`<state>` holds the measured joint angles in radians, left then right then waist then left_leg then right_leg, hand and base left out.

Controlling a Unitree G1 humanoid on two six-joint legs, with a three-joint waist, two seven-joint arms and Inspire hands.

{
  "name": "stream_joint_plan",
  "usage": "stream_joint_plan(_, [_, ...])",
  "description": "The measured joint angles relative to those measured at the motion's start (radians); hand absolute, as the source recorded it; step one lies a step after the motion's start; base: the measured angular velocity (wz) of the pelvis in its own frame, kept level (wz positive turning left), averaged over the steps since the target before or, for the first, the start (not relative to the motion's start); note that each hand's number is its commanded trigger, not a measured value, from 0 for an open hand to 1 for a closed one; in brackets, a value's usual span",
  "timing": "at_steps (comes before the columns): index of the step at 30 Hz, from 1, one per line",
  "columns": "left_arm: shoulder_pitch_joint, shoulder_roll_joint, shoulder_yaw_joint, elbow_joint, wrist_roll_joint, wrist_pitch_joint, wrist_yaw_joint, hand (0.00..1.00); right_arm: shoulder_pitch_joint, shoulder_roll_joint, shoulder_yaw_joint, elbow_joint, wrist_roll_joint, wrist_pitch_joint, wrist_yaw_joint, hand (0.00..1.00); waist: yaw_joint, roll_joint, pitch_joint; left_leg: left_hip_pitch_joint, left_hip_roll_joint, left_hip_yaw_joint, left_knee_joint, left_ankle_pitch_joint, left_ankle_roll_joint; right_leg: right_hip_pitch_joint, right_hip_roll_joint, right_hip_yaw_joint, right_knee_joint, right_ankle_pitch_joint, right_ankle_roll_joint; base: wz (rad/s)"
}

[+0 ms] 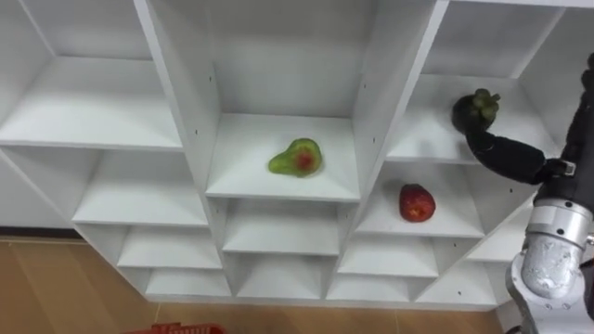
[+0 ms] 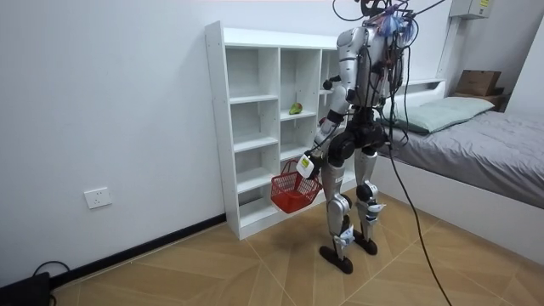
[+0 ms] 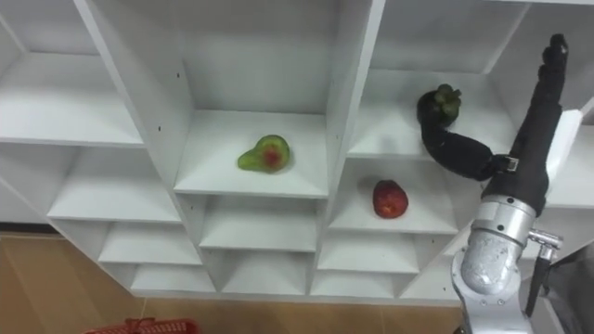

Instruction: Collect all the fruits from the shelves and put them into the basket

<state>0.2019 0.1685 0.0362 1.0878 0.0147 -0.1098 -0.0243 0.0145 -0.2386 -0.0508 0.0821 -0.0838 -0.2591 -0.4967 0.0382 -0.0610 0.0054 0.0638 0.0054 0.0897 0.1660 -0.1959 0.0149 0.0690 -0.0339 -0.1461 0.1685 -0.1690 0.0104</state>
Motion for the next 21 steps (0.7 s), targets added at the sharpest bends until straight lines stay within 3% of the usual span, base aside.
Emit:
stream_joint_plan(8, [0.004,0.0,0.0,-0.001,0.0,0.0,0.007,1.0,-0.036,0.0,0.004,0.03,-0.003,0.014,0.075,0.0,-0.001,-0.001,-0.0001,-0.004,0.0,-0.014,0.0,0.0,0.0,0.004,-0.001,-0.02,0.0,0.0,0.0,0.06])
stream_joint_plan(21, [0.008,0.0,0.002,-0.002,0.006,0.015,0.009,1.0,-0.052,0.0,0.001,0.03,-0.028,0.043,0.107,0.0,-0.003,-0.004,0.0004,-0.018,-0.001,-0.028,0.003,0.001,-0.002,0.0,-0.002,-0.034,0.0,0.0,0.0,0.02])
